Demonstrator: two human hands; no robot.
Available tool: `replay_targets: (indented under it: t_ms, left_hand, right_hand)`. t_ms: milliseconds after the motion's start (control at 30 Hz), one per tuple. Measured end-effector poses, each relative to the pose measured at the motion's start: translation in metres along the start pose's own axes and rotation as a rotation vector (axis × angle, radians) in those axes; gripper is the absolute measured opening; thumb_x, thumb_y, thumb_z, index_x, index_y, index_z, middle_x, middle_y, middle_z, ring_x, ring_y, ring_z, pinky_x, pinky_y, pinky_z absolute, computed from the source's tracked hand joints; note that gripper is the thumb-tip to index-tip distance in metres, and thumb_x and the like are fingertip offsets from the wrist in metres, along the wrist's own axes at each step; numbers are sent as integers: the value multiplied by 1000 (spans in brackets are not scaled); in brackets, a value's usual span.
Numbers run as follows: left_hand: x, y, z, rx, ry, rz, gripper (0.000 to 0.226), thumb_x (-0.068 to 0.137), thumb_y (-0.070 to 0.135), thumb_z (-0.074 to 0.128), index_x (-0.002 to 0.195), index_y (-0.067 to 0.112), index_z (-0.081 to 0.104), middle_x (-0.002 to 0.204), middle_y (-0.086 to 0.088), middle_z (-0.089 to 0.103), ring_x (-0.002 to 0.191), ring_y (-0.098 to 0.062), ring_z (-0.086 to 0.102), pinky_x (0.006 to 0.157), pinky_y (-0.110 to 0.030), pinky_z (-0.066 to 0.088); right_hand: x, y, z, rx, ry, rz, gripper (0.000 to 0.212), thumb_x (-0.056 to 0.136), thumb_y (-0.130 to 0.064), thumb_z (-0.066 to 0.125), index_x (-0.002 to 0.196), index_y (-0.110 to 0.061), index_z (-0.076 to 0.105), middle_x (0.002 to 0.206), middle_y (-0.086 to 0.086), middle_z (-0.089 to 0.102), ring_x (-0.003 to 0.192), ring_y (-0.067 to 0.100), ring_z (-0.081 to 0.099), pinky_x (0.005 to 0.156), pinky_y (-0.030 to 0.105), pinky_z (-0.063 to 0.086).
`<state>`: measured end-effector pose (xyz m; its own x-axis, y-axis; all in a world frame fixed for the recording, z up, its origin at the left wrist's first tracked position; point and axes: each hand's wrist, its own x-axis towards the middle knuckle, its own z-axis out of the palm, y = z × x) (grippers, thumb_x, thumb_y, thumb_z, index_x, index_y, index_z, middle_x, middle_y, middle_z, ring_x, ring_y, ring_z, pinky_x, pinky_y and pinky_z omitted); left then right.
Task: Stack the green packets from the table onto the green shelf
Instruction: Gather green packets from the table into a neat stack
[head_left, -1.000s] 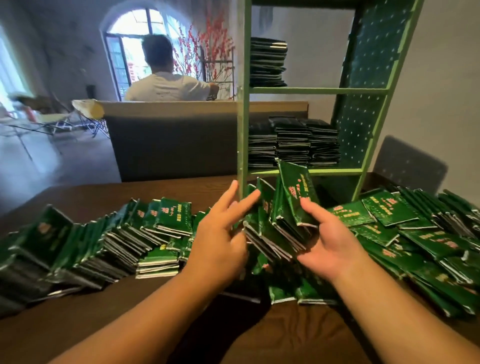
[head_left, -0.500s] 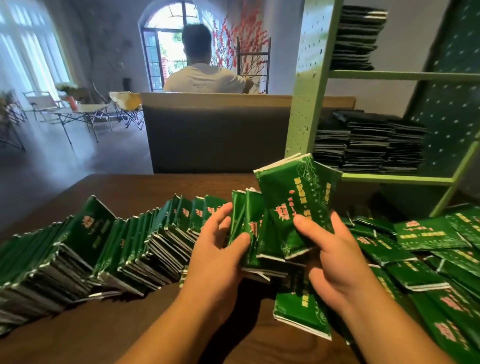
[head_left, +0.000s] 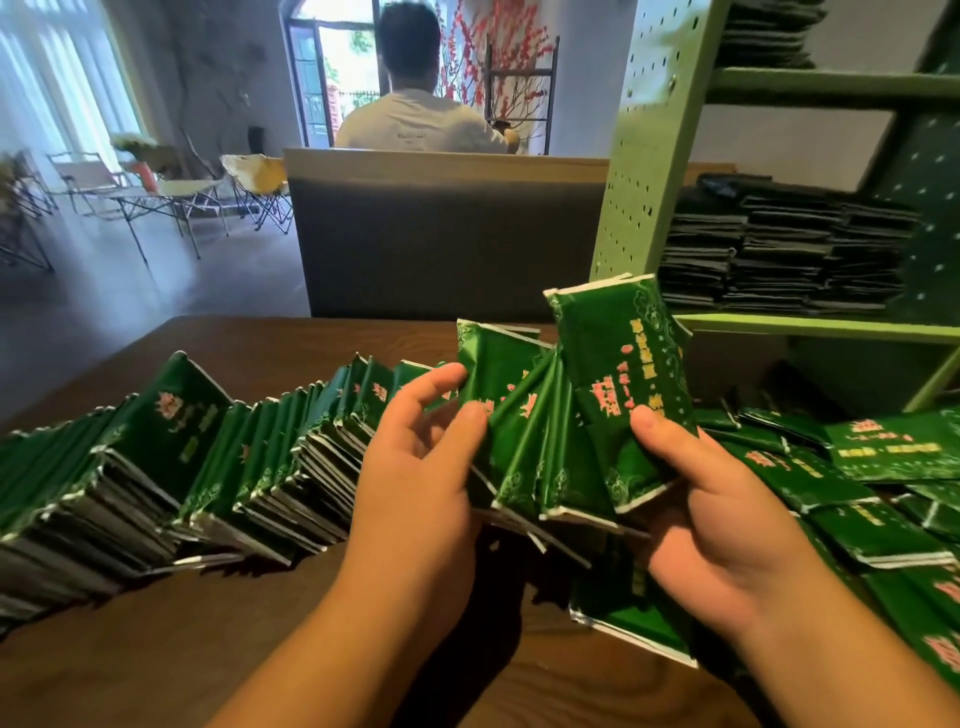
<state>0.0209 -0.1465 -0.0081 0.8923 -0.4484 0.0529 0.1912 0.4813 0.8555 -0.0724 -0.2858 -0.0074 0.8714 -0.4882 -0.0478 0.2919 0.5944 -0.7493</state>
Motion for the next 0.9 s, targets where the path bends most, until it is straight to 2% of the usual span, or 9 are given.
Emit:
replay_targets:
  t_ms: [67,167,367,567,633,700,767,867,900]
  left_hand:
    - [4,1,-5,-12,58,-21,30,95,2,62,113,25,69,99,-9,76,80,-21,74,67,-38,60]
    - [10,5,-9,-100,123,-74,30,95,1,59,116,22,66,91,-11,76,67,-21,72,59,-36,60]
    - [9,12,-7,-165,32,-262,26,97,5,54,108,25,67,76,-5,77,54,-16,69,46,-27,55]
    - [-4,11,0,103,-265,-325,19,79,24,69,93,18,81,89,-11,77,76,-25,70,74,-38,51]
    - [-9,13,1,60,-302,-377,33,88,38,59,73,21,83,77,-5,77,73,-23,71,79,-39,53]
    - [-15,16,2,-10,-300,-418,41,86,48,55,70,23,83,77,-4,76,73,-21,71,90,-42,51]
    - [-7,21,7,-9,-282,-428,32,83,42,60,77,21,83,80,-5,74,74,-22,68,92,-41,48]
    - [-1,23,-9,-260,-147,-423,31,99,3,47,95,14,76,76,-6,59,69,-13,54,75,-22,43]
    - [0,22,-13,-296,-143,-436,35,98,-3,43,84,9,72,75,-8,58,68,-14,55,74,-21,43]
  right_hand:
    - [1,-2,-1,25,-23,2,64,45,-14,89,107,-4,77,111,20,75,98,35,75,74,55,61]
    - [-1,-3,-1,63,-41,40,84,25,-19,102,105,-5,79,115,21,74,101,38,74,74,55,61]
    - [-1,-7,-2,124,-69,62,62,43,-21,90,102,-4,80,116,21,73,100,37,74,71,53,62]
    - [-2,-6,0,111,-80,85,68,43,-21,95,107,-3,79,120,21,72,107,38,72,81,57,60]
    - [-1,-5,-1,110,-68,92,82,32,-22,101,109,-3,78,121,22,71,108,38,71,82,58,59]
    - [0,-4,-2,86,-67,87,69,39,-20,96,103,-4,80,117,21,73,103,37,73,77,55,61]
    - [-2,-5,1,50,-52,64,51,46,-22,85,94,-5,82,111,21,75,96,35,75,73,52,62]
    - [-3,-5,4,-18,-37,8,33,58,-22,74,86,-8,83,103,18,77,88,32,77,69,47,63]
    - [-3,-5,4,-33,-28,-4,26,64,-20,71,84,-9,83,99,17,77,85,30,77,67,46,64]
